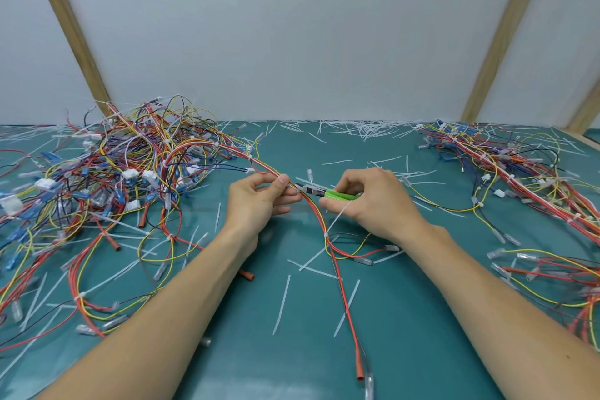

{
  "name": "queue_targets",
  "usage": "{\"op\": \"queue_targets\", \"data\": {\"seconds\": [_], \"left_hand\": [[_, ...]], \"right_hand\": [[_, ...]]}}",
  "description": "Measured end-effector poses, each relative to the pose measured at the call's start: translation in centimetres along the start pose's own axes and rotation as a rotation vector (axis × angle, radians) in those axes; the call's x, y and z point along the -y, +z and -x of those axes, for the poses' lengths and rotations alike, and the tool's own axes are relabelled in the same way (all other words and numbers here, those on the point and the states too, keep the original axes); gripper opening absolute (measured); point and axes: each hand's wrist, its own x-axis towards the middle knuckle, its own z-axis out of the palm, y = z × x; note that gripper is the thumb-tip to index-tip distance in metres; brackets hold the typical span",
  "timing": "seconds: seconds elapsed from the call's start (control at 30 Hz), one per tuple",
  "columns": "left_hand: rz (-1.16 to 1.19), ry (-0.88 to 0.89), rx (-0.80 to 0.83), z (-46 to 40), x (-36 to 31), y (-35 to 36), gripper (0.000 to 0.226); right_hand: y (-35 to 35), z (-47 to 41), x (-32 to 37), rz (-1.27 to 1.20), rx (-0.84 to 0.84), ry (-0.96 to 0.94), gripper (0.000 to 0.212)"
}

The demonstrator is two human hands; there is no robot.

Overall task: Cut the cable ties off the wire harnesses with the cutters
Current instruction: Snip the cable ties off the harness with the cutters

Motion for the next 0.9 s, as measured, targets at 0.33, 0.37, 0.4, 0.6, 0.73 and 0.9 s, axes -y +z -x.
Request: {"op": "queue_targets", "data": {"seconds": [0.33, 0.37, 0.4, 0.6, 0.73, 0.9], "left_hand": [[0.029, 0.001, -0.004, -0.1, 0.0, 0.0, 0.01], [0.032, 0.0, -0.009, -0.2, 0.0, 0.0, 0.011], [0.037, -0.001, -0.014, -0.2, -0.1, 0.0, 0.011], [0.09, 0.007, -0.006, -0.1, -0.3, 0.1, 0.014], [0.132, 0.002, 0.021, -0.1, -0.4, 0.1, 0.013], [0.139, 0.01, 0.088, -0.1, -0.3, 0.1, 0.011]], "right_hand": [[0.7, 0.2, 0.7, -0.105, -0.077, 0.077, 0.032], [0.6, 0.1, 1.0, -0.223, -0.09, 0.124, 0.032], [0.3, 0.0, 1.3, -0.372, -0.091, 0.186, 0.032], [-1.3, 0.0, 1.7, -0.783, 0.088, 0.397, 0.033], [-0.7, 0.1, 1.9, -0.745, 0.173, 0.334, 0.018], [-0.3, 0.5, 2.5, -0.585, 0.29, 0.268, 0.017]]}}
